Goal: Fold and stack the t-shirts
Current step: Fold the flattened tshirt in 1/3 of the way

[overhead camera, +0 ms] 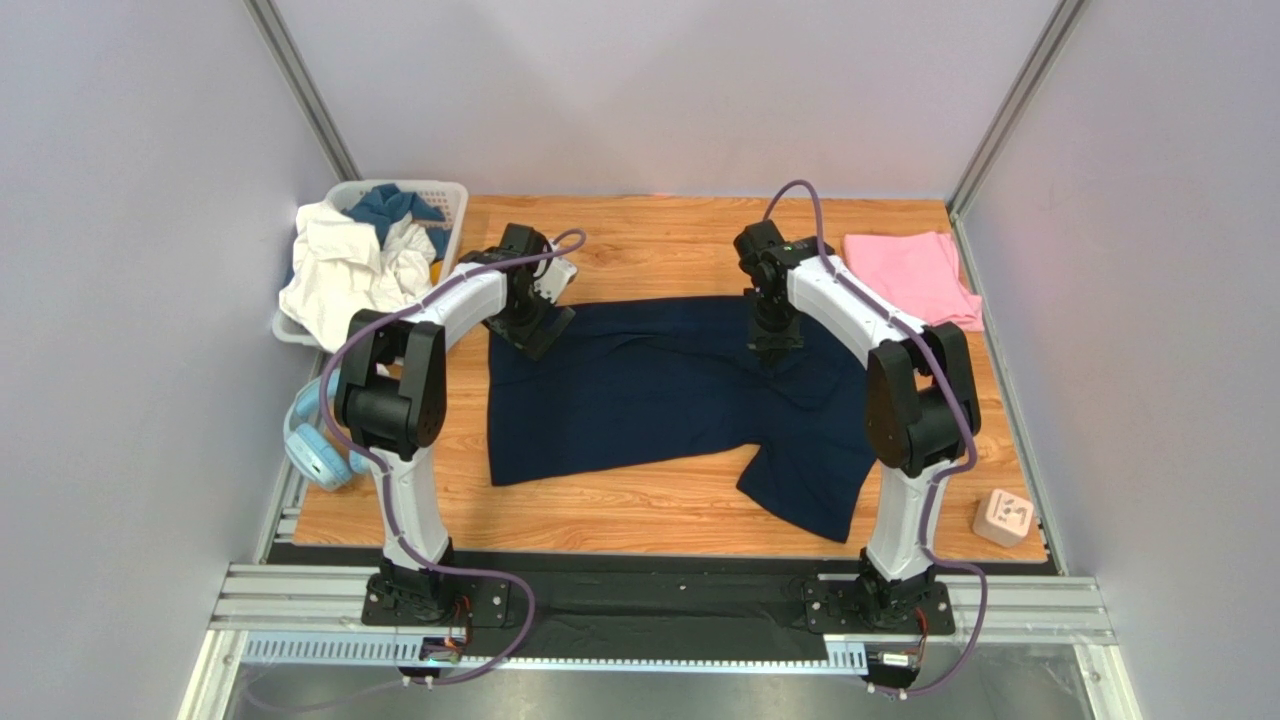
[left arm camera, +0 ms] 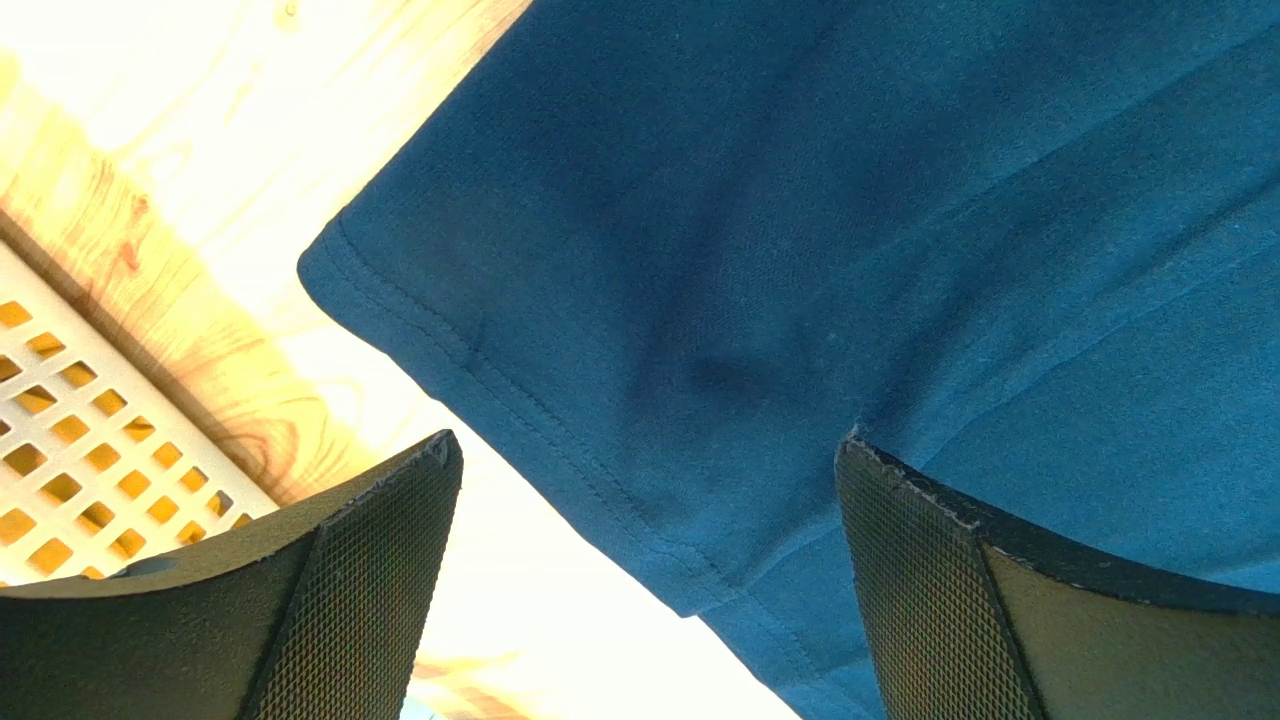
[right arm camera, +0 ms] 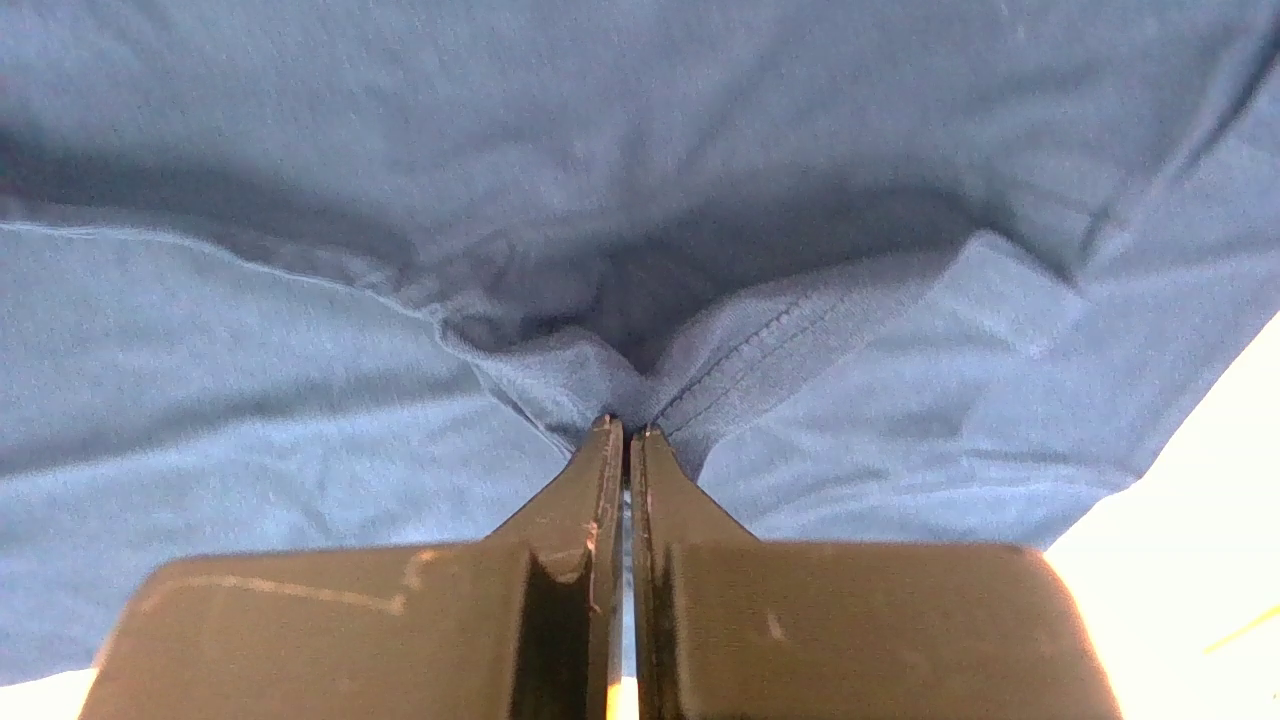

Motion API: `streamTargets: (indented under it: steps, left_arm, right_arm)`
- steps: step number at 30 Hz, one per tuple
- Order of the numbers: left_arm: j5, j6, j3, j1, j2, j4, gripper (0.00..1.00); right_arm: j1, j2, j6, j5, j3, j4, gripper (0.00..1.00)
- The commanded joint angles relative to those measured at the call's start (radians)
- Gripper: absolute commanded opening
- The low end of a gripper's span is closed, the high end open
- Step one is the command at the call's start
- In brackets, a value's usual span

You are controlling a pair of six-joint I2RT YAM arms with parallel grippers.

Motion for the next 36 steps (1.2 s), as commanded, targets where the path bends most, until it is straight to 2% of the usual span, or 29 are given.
streamTargets:
  steps: [1, 7, 13, 14, 16, 18, 19, 20, 29, 36]
  left_arm:
    - [0.017, 0.001, 0.000, 0.002, -0.032, 0.004, 0.99]
    - [0.011, 0.004, 0.001, 0.002, -0.032, 0.005, 0.99]
    - [0.017, 0.004, 0.007, 0.002, -0.029, 0.005, 0.99]
    - [0.019, 0.003, 0.009, 0.002, -0.028, 0.005, 0.99]
    - [0.025, 0.001, 0.009, 0.002, -0.028, 0.005, 0.99]
    - [0.025, 0.001, 0.007, 0.002, -0.028, 0.002, 0.99]
    - [0.022, 0.004, 0.006, 0.002, -0.029, 0.002, 0.99]
    - [0.019, 0.004, 0.004, 0.002, -0.032, 0.003, 0.99]
    - [0.005, 0.018, -0.008, 0.002, -0.074, -0.009, 0.99]
    - [0.096, -0.013, 0.060, 0.002, -0.081, -0.082, 0.99]
  right_arm:
    - [0.005, -0.059, 0.023, -0.012, -0.053, 0.015, 0.00]
    - [0.040, -0.067, 0.044, -0.022, -0.158, 0.047, 0.00]
    - [0.108, -0.055, 0.073, -0.095, -0.252, 0.091, 0.01]
    - [0.116, -0.047, 0.076, -0.103, -0.254, 0.090, 0.11]
    - [0.123, -0.026, 0.078, -0.091, -0.234, 0.073, 0.21]
    - [0.119, -0.016, 0.067, -0.059, -0.199, 0.050, 0.35]
    - [0.105, -0.006, 0.059, -0.042, -0.147, 0.038, 0.46]
    - [0.093, 0.002, 0.055, -0.017, -0.108, 0.021, 0.48]
    - [-0.159, 0.121, 0.075, 0.018, 0.240, -0.039, 0.48]
    - [-0.239, 0.263, 0.095, 0.024, 0.309, -0.054, 0.42]
